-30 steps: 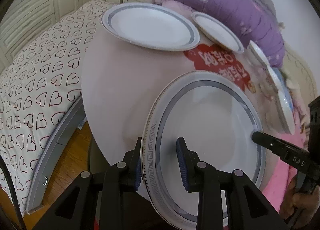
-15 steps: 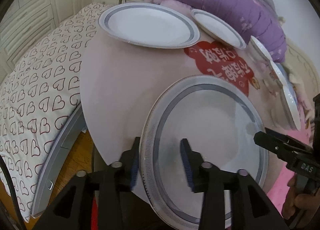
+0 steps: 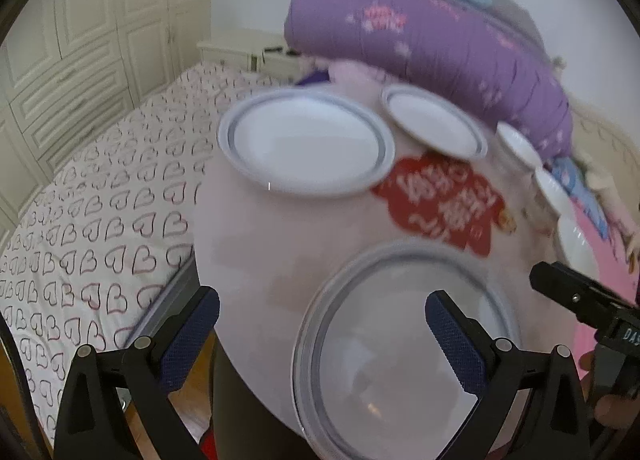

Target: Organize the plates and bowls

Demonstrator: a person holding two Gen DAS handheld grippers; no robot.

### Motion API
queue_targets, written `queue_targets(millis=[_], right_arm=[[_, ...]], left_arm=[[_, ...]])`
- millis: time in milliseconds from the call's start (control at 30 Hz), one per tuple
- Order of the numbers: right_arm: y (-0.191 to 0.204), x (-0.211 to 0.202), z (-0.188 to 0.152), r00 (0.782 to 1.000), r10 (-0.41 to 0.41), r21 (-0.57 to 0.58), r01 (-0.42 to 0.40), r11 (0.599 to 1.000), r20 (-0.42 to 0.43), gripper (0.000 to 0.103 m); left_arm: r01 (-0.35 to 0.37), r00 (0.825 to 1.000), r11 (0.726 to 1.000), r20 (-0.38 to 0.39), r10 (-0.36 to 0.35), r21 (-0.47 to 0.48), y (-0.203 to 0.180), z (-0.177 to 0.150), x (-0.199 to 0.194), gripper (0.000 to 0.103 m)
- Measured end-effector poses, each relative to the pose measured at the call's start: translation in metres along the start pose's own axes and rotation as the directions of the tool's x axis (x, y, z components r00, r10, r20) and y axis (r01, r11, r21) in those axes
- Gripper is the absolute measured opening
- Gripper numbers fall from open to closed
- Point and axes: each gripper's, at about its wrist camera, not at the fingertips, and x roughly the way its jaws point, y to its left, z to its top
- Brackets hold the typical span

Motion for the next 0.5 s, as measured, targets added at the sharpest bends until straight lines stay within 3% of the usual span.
queue_targets(millis=[200,500], right_arm=[[0.012,-0.015,0.021,0.997,0.002,-0.026,0.000,1.000,0.080,0.103],[0.038,-0.023,0.060,0.981,-0.014,-0.099,0.033,0.995,0.194,0.103]], left_arm=[[-0.022,0.993,1.000,0.119,0.022,-0.001,-0.006,0.012,-0.028,0.102],[-0.095,0.964,0.995,0.249,0.092,0.002,-0.002,0.025,-0.051,0.102]])
